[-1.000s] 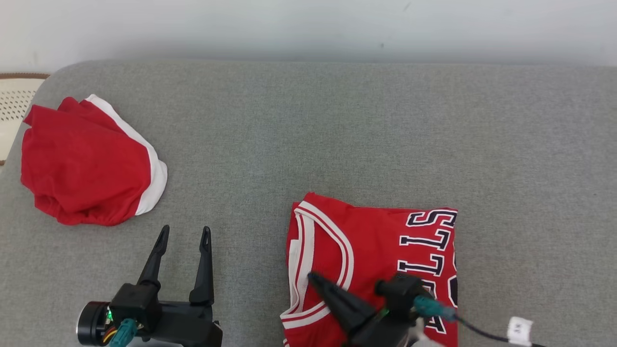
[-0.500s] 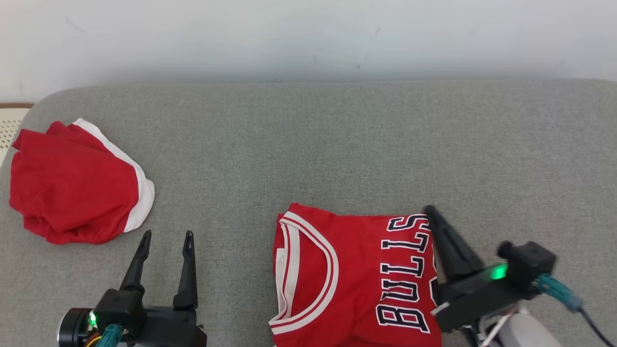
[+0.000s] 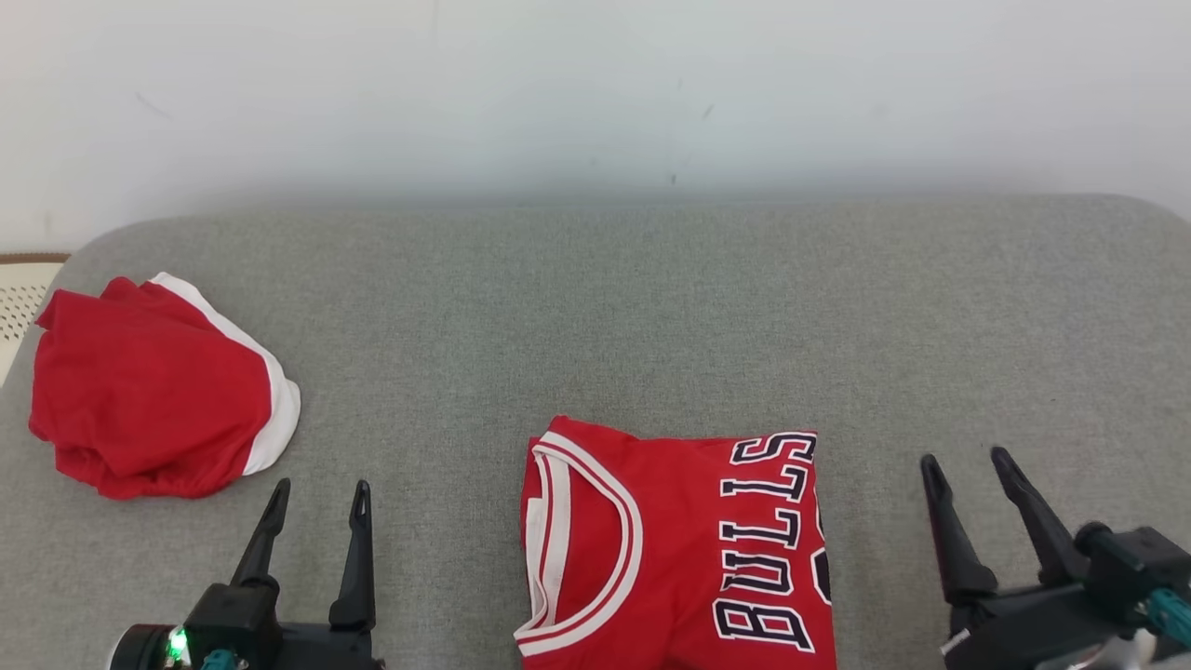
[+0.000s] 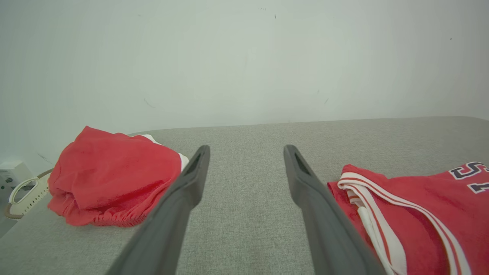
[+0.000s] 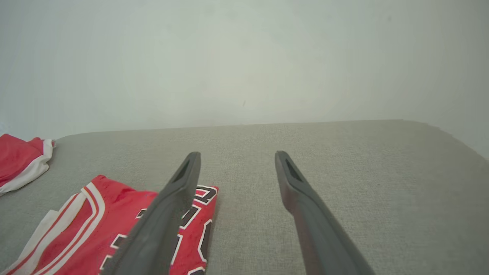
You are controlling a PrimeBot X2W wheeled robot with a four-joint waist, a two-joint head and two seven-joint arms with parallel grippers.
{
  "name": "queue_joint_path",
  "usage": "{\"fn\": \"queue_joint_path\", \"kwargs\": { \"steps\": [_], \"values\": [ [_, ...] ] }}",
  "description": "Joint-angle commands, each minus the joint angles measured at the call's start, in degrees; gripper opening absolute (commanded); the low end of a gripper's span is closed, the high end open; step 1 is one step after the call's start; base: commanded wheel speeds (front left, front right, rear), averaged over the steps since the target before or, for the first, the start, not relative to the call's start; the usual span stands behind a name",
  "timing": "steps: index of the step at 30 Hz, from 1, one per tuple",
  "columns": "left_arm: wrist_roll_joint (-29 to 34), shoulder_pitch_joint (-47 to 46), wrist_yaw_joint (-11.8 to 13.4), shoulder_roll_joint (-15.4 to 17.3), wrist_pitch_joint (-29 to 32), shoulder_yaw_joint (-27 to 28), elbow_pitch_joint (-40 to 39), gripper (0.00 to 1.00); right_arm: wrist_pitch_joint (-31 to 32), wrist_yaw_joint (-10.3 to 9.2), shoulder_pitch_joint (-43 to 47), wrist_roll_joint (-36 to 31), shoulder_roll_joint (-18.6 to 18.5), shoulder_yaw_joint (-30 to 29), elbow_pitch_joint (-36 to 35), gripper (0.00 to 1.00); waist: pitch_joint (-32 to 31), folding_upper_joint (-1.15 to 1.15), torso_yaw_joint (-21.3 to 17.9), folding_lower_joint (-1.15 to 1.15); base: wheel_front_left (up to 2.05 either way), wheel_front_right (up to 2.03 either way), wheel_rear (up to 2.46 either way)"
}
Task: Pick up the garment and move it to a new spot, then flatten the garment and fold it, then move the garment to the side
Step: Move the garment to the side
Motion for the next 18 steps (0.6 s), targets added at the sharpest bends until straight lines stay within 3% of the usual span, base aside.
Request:
{"fn": "queue_joint_path", "kwargs": {
  "steps": [1,18],
  "values": [
    [0.53,0.93,0.28,0.55,0.20,-0.04,0.18,1.00,0.36,-0.02,1.18,-0.43,0.08,-0.50,-0.62,1.00,-0.57,0.00,-0.10,0.01,0.00,0.00,0.00],
    [0.33,1.44,0.70,1.62,1.57,-0.97,-0.37,1.00,5.18,-0.02,9.26,-2.98,0.60,-4.78,-6.93,1.00,-1.03,0.00,-0.76,0.01,0.00,0.00,0.00]
  ]
}}
